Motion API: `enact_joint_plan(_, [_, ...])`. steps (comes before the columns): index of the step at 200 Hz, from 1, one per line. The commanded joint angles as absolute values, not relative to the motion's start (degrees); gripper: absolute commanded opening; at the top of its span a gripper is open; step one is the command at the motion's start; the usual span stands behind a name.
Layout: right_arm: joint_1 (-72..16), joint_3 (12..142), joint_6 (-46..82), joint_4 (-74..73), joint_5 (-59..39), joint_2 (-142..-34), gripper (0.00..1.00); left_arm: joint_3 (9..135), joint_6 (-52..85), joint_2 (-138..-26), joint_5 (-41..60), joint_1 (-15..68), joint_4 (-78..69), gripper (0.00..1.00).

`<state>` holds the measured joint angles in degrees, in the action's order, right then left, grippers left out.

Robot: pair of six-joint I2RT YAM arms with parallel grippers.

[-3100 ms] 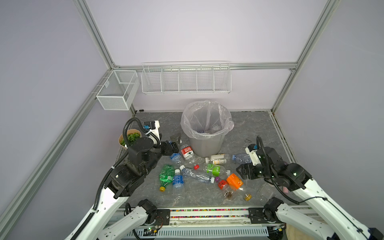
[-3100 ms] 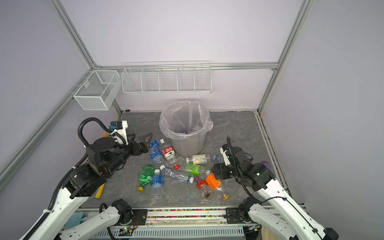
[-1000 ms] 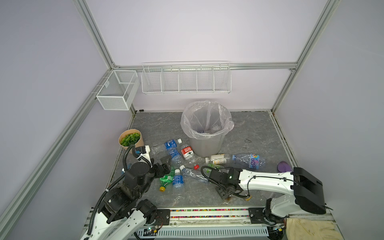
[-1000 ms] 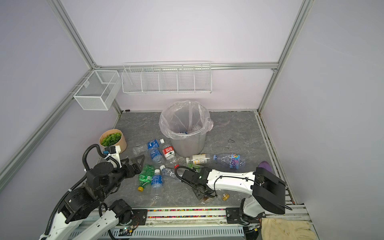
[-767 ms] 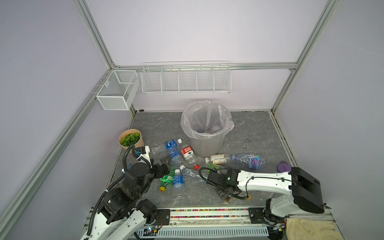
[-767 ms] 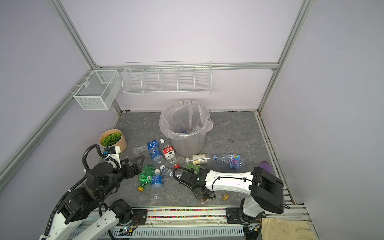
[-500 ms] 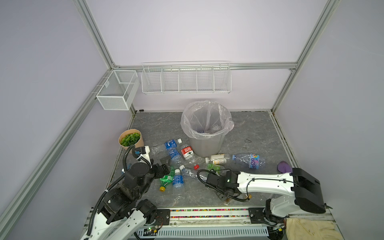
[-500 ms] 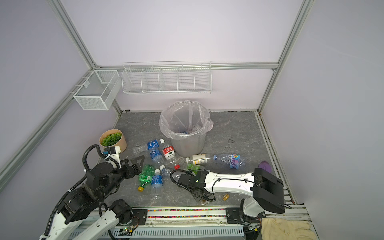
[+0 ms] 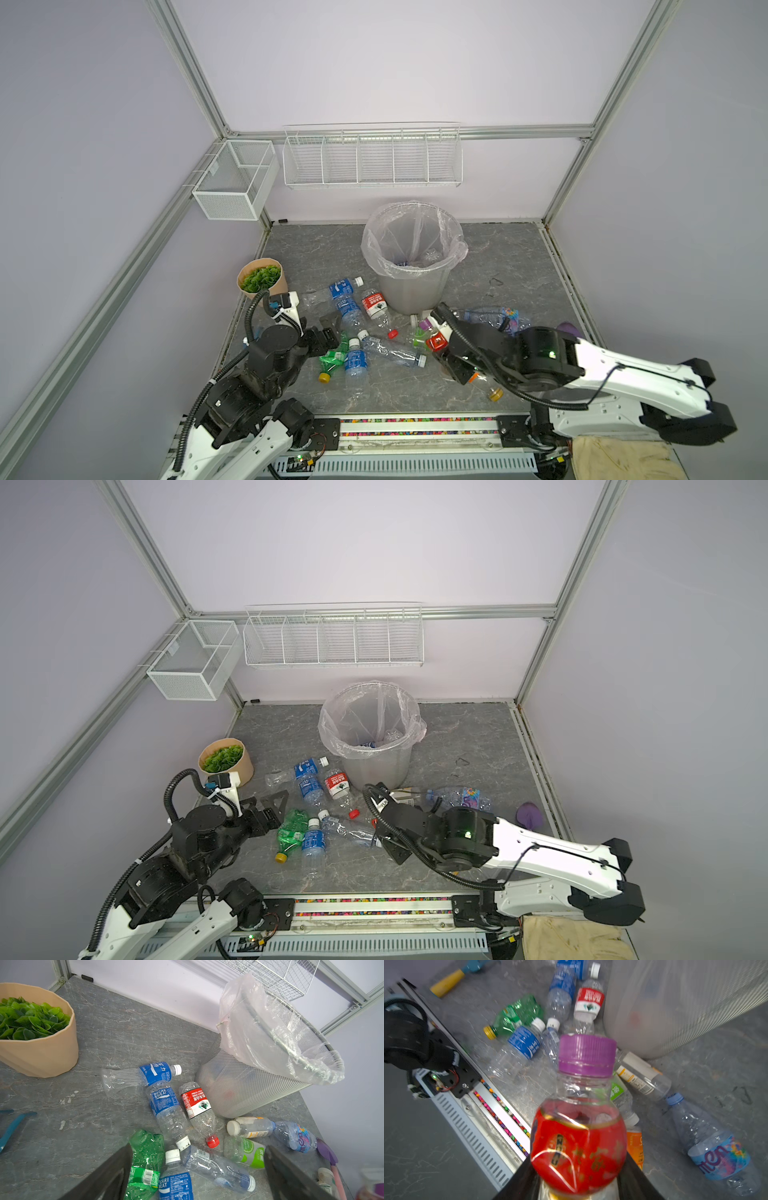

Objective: Throw the plastic bottles in the bin
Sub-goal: 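Lift the red purple-cap bottle with the right gripper toward the bin, then move the red bottle over the bin and open the right gripper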

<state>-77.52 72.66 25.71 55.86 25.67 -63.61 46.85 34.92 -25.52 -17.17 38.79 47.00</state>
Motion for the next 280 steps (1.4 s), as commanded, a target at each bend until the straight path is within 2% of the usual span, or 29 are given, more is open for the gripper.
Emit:
enact_joint_plan(1, [-77.7,76.4,19.7,55.4,32.6,-59.8,0.43,48.5,34.9,-25.8,-18.4,38.8,47.5,0.98])
enact_joint_plan(49, [-76.7,78.8,10.3,44.0,39.1,-51.8,0.46,48.6,34.8,-26.2,-17.9,38.8,46.7,0.98])
enact_joint_plan(87, [-71.8,82.6,5.6,39.8,39.6,-51.6,0.48,48.8,34.6,-26.9,-17.6,38.8,45.8,0.98])
enact_joint_plan(147, [-62.3,89.2,3.7,38.0,31.8,-59.3,0.48,48.8,34.5,-27.2,-17.5,38.8,45.1,0.98])
enact_joint_plan(280, [-48.6,104.5,6.8,36.9,15.8,-81.1,0.47,48.3,33.8,-25.3,-18.5,38.8,45.9,0.98])
